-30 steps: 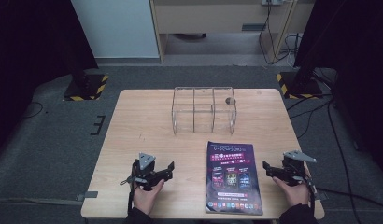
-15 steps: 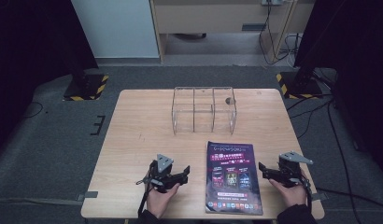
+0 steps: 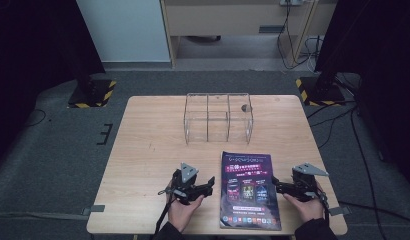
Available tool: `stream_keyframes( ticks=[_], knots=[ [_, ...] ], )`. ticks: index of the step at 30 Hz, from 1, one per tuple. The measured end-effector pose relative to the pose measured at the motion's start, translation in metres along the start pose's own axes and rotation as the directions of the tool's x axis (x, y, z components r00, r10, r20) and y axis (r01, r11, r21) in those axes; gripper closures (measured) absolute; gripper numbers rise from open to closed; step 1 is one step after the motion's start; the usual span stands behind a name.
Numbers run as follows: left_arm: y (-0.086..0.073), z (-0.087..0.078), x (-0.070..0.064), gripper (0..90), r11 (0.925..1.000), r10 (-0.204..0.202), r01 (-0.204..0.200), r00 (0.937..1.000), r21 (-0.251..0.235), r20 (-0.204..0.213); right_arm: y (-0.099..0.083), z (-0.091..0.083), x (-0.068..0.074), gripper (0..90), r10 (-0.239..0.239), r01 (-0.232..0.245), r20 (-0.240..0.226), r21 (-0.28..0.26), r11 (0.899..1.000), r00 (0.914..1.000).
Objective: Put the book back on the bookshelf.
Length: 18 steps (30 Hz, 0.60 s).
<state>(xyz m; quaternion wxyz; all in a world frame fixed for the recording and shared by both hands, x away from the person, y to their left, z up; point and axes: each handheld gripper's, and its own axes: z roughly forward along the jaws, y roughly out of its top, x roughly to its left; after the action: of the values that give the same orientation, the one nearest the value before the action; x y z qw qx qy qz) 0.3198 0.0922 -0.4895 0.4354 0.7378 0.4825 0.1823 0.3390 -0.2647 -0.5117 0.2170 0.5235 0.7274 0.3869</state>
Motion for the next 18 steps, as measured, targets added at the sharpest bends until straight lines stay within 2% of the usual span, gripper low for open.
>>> stream_keyframes(
  ticks=[6,12,18],
  knots=[
    [0.004,0.013,-0.014,24.5,0.9999,0.011,-0.011,0.9997,0.013,0.021,0.0,0.001,0.002,11.9,-0.002,0.002,-0.018,-0.011,1.0,0.9998],
    [0.001,0.024,-0.022,25.3,0.9994,0.01,-0.011,0.9995,0.033,0.029,-0.003,0.002,0.004,14.1,0.005,-0.006,-0.038,-0.018,1.0,0.9993],
    [-0.004,0.035,-0.028,26.1,0.9977,0.003,-0.006,0.9991,0.067,0.043,-0.006,0.008,0.009,15.0,-0.007,0.007,-0.063,-0.001,1.0,0.998]
  ],
)
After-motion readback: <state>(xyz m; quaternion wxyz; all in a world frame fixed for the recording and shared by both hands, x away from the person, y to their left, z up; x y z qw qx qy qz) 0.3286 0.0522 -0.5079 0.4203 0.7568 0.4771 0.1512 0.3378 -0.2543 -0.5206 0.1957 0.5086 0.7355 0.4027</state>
